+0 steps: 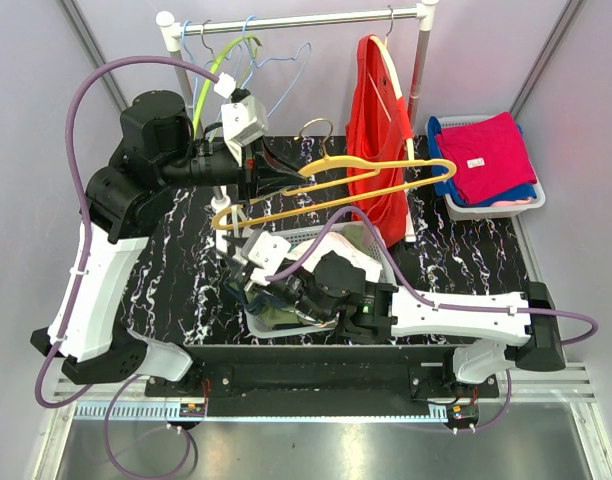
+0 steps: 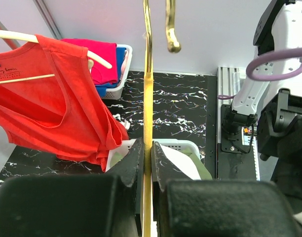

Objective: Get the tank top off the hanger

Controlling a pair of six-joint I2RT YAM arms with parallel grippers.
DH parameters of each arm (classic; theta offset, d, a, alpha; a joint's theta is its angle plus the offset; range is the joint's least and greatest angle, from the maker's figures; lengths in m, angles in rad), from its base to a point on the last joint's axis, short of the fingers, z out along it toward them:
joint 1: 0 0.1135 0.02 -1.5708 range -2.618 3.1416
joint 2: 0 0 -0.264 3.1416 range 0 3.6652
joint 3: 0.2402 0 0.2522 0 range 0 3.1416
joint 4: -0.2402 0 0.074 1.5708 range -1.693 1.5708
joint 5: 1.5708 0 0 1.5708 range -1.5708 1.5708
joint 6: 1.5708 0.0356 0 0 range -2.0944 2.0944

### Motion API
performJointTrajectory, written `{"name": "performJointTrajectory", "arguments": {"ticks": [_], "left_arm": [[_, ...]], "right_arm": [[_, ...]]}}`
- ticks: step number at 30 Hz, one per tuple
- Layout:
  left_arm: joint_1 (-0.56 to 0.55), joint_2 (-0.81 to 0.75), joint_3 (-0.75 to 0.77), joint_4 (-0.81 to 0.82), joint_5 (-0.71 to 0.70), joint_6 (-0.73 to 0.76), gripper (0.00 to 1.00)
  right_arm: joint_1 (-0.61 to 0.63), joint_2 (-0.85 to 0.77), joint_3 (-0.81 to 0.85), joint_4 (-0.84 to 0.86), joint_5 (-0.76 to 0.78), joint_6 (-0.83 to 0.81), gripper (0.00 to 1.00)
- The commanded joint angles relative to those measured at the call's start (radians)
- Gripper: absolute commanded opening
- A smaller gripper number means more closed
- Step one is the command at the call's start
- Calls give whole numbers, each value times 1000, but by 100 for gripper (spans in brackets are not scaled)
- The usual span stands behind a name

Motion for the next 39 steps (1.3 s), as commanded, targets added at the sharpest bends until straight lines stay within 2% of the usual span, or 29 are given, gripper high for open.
{"name": "performJointTrajectory", "arguments": {"ticks": [1, 4, 8, 16, 27, 39], "left_arm": [[1, -29, 0, 60, 15, -6, 0], [2, -38, -6, 58, 15, 0, 0], [2, -32, -1, 57, 20, -3, 0], [2, -29, 5, 57, 28, -6, 0], [4, -27, 5, 60, 29, -9, 0], [5, -41, 2, 61, 43, -18, 0]], "right_arm": [[4, -12, 31, 35, 31, -8, 57], [4, -65, -26, 52, 60, 6, 71], [4, -122, -70, 40, 76, 17, 74], [4, -115, -98, 46, 88, 12, 73], [3, -33, -41, 79, 77, 2, 68], [-14, 10, -8, 116, 54, 8, 55]]}}
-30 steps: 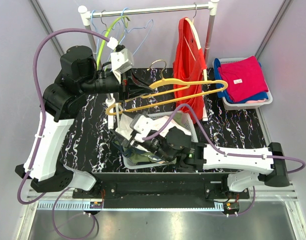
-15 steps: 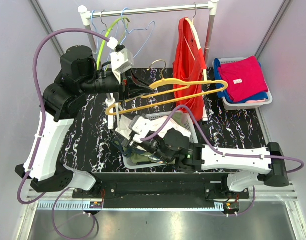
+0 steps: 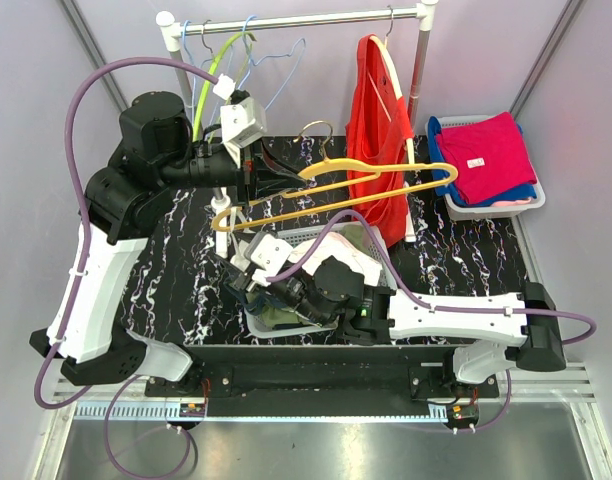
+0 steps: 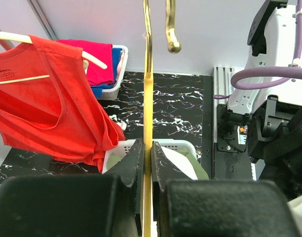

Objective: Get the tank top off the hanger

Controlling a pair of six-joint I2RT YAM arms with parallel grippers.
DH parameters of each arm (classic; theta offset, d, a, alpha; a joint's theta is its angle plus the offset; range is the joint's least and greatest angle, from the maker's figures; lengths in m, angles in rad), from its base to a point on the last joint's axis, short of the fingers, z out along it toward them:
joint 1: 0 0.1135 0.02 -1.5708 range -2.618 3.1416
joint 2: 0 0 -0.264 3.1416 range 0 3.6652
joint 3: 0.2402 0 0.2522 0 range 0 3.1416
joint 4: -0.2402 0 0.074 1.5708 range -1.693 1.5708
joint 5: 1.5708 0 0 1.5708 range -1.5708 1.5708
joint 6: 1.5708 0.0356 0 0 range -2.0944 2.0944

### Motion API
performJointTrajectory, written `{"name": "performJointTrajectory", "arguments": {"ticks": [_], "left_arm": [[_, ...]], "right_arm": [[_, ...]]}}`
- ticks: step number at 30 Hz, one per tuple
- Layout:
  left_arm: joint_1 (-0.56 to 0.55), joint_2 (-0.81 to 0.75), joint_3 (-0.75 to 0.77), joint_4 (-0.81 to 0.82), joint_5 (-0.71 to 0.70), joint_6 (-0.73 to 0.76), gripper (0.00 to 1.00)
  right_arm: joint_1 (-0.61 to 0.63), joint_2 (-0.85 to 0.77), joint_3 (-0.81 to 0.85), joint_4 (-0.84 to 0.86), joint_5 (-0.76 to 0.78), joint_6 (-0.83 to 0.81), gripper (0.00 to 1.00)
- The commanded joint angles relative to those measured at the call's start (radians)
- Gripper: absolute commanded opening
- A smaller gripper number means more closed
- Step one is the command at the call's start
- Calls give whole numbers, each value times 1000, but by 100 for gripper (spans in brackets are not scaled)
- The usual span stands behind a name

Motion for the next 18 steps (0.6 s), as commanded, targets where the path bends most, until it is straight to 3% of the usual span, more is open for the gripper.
{"name": "performJointTrajectory", "arguments": {"ticks": [1, 8, 18], "left_arm": [[5, -34, 9, 61, 26, -14, 0], [5, -42, 16, 63, 41, -22, 0], [9, -45, 8, 61, 32, -13, 0]], "right_arm": [[-13, 16, 57, 77, -2, 4, 53], [-25, 33, 64, 94, -5, 15, 50], [-25, -71, -15, 69, 11, 59, 55]]}}
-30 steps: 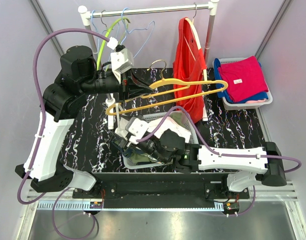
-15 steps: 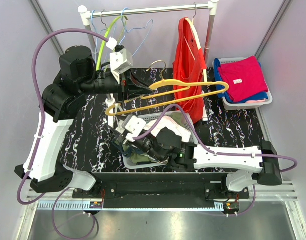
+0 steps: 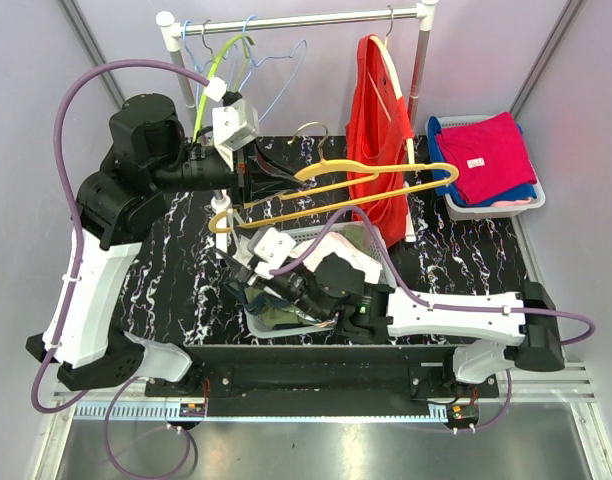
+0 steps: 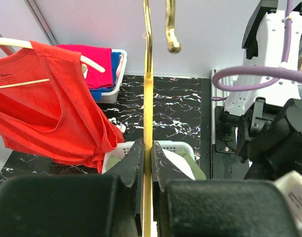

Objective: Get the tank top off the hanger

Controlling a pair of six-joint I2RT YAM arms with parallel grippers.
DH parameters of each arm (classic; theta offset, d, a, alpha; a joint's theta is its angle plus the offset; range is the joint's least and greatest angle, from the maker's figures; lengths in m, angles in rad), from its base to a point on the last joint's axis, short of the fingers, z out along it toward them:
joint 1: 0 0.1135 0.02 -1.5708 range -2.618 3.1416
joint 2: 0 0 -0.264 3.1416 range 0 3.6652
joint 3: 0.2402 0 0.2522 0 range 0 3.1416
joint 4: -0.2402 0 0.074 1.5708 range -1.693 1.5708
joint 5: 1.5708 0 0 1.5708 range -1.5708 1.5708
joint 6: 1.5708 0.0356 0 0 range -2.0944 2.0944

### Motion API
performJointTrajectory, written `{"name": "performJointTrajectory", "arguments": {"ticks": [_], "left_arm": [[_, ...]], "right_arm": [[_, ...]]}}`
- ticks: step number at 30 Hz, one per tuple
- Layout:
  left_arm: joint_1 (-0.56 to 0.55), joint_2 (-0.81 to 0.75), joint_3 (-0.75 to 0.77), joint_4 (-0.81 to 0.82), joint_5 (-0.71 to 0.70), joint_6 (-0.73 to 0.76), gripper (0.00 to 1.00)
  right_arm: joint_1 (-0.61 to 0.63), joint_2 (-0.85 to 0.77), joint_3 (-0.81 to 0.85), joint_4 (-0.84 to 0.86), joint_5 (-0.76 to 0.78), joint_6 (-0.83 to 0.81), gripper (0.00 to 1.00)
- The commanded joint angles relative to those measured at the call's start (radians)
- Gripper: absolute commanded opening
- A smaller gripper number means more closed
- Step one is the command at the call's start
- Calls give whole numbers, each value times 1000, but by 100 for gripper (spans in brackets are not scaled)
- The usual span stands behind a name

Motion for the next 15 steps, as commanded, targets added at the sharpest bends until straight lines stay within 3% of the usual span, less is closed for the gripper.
{"name": "performJointTrajectory", "arguments": {"ticks": [1, 15], "left_arm": [[5, -24, 8, 58, 23, -6, 0], [7, -17, 16, 60, 23, -9, 0]], "right_arm": [[-6, -96, -27, 31, 13, 43, 56], [-9, -65, -10, 25, 19, 12, 57]]}}
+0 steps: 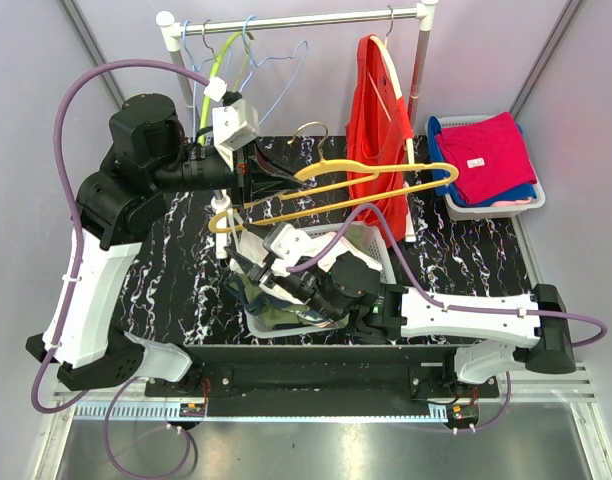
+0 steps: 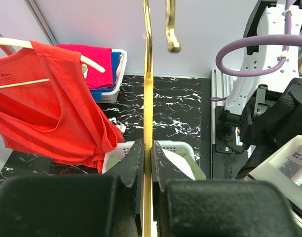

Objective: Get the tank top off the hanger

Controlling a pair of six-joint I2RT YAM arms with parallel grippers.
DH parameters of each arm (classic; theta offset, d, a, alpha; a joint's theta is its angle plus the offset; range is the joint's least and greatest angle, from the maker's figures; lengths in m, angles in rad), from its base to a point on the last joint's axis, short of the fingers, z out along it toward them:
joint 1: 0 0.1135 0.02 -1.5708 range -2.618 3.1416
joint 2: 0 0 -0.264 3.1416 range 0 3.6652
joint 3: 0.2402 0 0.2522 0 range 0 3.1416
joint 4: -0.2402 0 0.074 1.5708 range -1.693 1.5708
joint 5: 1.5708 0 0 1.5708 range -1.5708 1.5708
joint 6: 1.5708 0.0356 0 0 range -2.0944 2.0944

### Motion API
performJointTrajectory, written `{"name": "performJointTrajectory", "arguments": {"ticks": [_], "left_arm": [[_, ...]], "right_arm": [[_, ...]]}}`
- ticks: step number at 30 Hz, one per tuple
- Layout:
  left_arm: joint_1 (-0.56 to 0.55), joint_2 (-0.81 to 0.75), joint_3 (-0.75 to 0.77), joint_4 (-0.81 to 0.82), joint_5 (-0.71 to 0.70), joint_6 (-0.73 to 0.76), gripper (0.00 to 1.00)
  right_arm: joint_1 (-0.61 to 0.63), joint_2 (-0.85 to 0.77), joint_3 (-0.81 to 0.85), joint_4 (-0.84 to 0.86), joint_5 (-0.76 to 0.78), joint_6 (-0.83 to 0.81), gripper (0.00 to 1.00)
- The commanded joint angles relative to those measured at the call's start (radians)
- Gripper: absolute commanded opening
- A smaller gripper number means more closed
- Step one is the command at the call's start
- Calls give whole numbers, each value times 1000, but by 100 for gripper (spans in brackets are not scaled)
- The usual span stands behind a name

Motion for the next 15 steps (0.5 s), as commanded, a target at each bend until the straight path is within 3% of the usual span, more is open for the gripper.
{"name": "performJointTrajectory", "arguments": {"ticks": [1, 9, 15], "left_arm": [[5, -14, 16, 60, 26, -7, 0], [7, -13, 22, 65, 35, -17, 0], [7, -21, 9, 64, 32, -15, 0]], "right_arm": [[-8, 9, 25, 37, 15, -5, 57], [-36, 38, 45, 35, -30, 34, 56], [-48, 66, 78, 43, -56, 50, 50]]}}
